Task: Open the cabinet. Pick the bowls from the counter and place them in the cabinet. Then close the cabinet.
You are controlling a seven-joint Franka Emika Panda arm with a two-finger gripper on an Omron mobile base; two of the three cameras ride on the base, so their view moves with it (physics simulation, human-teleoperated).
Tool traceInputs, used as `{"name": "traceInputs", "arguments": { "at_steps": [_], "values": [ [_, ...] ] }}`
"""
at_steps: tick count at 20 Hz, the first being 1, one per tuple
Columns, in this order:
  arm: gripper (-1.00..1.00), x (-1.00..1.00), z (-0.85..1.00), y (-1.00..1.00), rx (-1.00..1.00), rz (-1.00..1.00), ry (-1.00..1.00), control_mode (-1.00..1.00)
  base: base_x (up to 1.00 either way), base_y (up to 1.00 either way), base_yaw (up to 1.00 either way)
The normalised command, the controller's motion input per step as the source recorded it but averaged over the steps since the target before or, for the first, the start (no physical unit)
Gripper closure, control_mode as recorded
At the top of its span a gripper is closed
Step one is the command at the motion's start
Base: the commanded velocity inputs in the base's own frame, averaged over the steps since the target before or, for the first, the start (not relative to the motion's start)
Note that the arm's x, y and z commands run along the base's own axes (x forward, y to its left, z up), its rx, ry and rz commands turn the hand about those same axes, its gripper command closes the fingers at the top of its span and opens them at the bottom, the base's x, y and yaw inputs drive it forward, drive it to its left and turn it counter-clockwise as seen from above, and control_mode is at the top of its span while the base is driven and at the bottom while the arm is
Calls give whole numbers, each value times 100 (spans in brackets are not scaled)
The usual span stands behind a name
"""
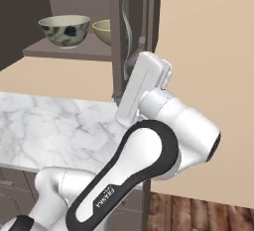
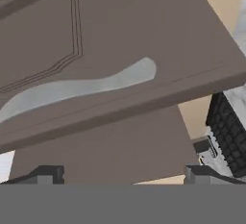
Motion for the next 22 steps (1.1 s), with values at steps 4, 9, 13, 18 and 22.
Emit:
{"name": "traceInputs", "arguments": {
  "at_steps": [4, 9, 13, 18, 22],
  "values": [
    [-100, 51, -4, -93, 10, 26, -1, -100, 0, 0, 0],
    [-100, 50, -2, -45, 5, 24, -2, -100, 0, 0, 0],
    [-100, 56, -1, -40, 5, 24, 0, -100, 0, 0, 0],
    [-100, 29, 0, -3, 7, 23, 0, -100, 0, 0, 0],
    [-100, 15, 0, 22, 5, 14, -3, -100, 0, 0, 0]
  ]
}}
